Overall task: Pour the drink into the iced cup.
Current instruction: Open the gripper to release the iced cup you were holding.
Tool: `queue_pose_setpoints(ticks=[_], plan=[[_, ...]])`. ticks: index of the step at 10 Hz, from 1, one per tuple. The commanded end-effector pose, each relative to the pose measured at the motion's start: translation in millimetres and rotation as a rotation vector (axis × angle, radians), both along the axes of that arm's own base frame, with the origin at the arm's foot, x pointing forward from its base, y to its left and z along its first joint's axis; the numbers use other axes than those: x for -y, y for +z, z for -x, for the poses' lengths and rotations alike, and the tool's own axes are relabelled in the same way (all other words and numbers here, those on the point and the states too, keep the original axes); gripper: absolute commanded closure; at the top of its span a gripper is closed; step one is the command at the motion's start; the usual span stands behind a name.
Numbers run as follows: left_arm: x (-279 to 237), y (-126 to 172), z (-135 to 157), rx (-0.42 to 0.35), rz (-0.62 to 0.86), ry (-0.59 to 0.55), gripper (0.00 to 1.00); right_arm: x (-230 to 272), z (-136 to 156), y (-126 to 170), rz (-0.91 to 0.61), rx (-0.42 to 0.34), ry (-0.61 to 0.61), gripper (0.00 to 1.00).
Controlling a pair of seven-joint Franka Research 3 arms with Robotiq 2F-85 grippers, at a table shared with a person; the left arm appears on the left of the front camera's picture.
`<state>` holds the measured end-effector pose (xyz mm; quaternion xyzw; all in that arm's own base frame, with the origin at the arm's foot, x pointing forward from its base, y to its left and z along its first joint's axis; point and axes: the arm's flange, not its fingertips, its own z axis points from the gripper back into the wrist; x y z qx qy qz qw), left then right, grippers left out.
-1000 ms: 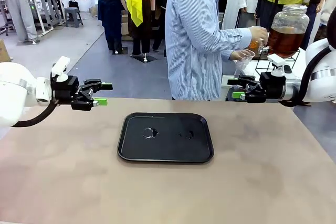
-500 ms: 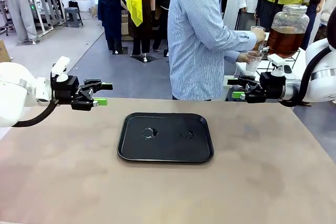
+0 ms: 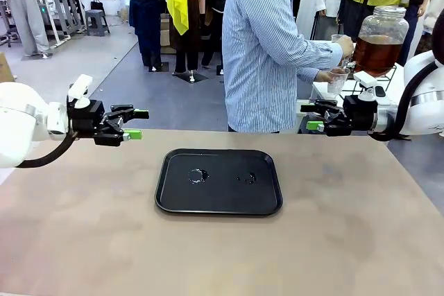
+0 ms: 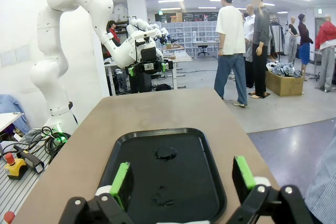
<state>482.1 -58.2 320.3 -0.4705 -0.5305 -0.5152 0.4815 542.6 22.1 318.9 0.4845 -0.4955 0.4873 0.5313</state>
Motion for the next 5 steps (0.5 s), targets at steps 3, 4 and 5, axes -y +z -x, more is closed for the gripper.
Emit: queue_pose_setpoints(ticks=[3, 4, 5], plan=[[0.7, 2.0, -1.0, -0.004, -0.006, 0.001, 0.00, -0.2, -0.9, 2.8, 0.000, 0.001, 0.004, 0.00], [0.7, 2.0, -1.0, -0.004, -0.006, 0.001, 0.00, -0.2, -0.9, 2.8, 0.000, 0.001, 0.004, 0.00], [0.7, 2.0, -1.0, -0.004, -0.006, 0.001, 0.00, -0.2, -0.9, 2.8, 0.000, 0.001, 0.004, 0.00]])
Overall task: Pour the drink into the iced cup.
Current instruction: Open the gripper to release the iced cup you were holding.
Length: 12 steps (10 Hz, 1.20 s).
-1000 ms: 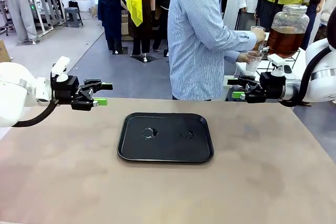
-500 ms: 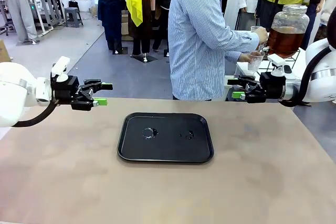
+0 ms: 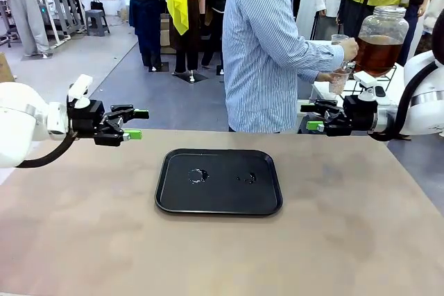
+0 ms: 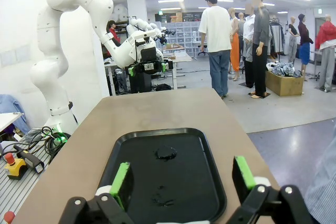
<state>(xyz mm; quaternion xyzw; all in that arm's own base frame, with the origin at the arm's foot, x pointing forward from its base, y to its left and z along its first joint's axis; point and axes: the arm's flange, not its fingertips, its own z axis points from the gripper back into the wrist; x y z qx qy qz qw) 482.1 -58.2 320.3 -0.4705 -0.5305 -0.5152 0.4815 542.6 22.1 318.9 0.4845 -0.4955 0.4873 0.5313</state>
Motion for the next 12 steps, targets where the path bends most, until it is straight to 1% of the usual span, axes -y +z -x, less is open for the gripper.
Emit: queue_pose_setpoints(ticks=[1, 12], plan=[[0.7, 2.0, -1.0, -0.004, -0.006, 0.001, 0.00, -0.2, -0.9, 2.8, 0.000, 0.001, 0.004, 0.00], [0.7, 2.0, -1.0, -0.004, -0.006, 0.001, 0.00, -0.2, -0.9, 2.8, 0.000, 0.001, 0.004, 0.00]])
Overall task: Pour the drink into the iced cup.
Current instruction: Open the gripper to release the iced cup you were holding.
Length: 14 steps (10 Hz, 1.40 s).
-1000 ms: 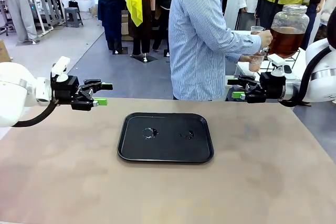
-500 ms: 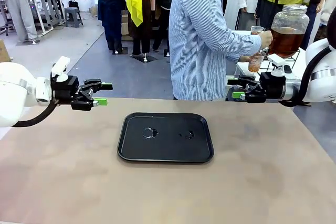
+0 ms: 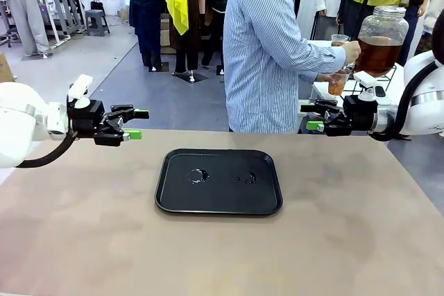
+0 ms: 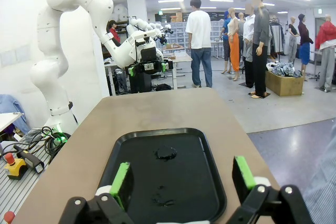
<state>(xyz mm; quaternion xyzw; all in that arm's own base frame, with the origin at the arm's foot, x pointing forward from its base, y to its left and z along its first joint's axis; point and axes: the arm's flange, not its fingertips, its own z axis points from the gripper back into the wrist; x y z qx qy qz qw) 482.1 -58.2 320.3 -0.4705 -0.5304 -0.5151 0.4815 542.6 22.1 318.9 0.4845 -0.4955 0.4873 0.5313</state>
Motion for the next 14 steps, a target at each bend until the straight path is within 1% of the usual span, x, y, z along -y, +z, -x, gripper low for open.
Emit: queue_pose_setpoints(ticks=[1, 14], plan=[[0.7, 1.9, -1.0, -0.004, -0.006, 0.001, 0.00, -0.2, -0.9, 2.8, 0.000, 0.001, 0.004, 0.00], [0.7, 1.9, -1.0, -0.004, -0.006, 0.001, 0.00, -0.2, -0.9, 2.8, 0.000, 0.001, 0.004, 0.00]])
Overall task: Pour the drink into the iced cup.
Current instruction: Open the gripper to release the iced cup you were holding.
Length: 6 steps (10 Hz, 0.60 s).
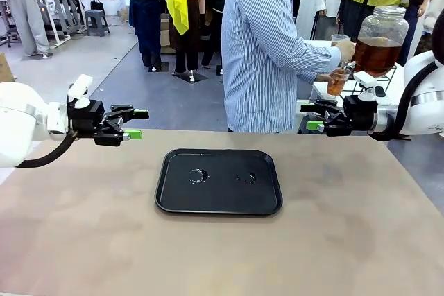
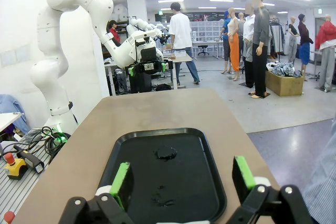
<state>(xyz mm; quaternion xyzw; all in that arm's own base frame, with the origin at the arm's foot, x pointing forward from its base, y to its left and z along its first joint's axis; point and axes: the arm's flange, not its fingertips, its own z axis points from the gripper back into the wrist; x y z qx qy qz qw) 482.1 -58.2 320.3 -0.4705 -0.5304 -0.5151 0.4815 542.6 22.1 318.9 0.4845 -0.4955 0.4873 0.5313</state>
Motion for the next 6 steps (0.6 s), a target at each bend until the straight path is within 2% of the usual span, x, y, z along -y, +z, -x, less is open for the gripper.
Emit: queue_pose_setpoints(ticks=[1, 6], plan=[[0.7, 1.9, -1.0, -0.004, -0.006, 0.001, 0.00, -0.2, -0.9, 2.8, 0.000, 0.001, 0.004, 0.00], [0.7, 1.9, -1.0, -0.004, -0.006, 0.001, 0.00, -0.2, -0.9, 2.8, 0.000, 0.001, 0.004, 0.00]])
